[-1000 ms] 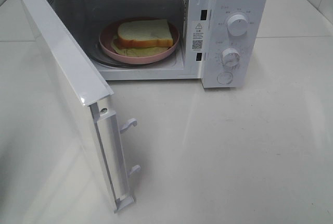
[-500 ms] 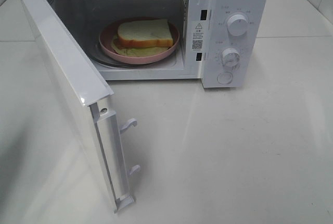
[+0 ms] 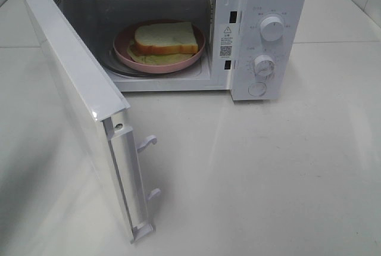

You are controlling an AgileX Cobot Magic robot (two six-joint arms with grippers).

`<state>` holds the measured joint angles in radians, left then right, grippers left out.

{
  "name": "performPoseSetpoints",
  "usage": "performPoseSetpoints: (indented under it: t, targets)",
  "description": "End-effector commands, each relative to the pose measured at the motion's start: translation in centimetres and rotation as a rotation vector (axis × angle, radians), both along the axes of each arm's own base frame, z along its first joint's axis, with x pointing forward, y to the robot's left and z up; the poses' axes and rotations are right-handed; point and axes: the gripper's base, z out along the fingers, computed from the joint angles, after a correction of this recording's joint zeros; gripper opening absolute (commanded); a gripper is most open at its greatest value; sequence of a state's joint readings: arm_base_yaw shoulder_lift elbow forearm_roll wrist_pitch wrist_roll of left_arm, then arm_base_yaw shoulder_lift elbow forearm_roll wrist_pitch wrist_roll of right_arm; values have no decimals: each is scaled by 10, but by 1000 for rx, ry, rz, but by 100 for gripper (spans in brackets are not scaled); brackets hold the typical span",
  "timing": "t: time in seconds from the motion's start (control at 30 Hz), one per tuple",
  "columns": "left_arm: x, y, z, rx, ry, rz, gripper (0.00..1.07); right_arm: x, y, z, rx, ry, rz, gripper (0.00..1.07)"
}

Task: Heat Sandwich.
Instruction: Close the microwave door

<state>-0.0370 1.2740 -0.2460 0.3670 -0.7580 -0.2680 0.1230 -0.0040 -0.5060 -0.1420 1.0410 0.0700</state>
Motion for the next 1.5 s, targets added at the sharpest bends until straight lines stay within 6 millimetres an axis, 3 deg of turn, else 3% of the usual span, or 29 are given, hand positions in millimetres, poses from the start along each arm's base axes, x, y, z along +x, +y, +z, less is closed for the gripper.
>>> performPoseSetpoints:
  t: [0.03,0.53,1.1,1.5]
  targets:
    - [4,-13,3,9,-14,-61,0,-3,0,-1,-6,-30,1,76]
    - [12,-49,-7,6,24,-93,0,-3,0,-1,-6,-30,1,76]
    - [41,-121,-12,-7,62,-131,0,-3,0,-1,-6,-30,1,76]
    - [67,-174,-1,-55,53,-188,0,-3,0,-1,-7,-30,1,76]
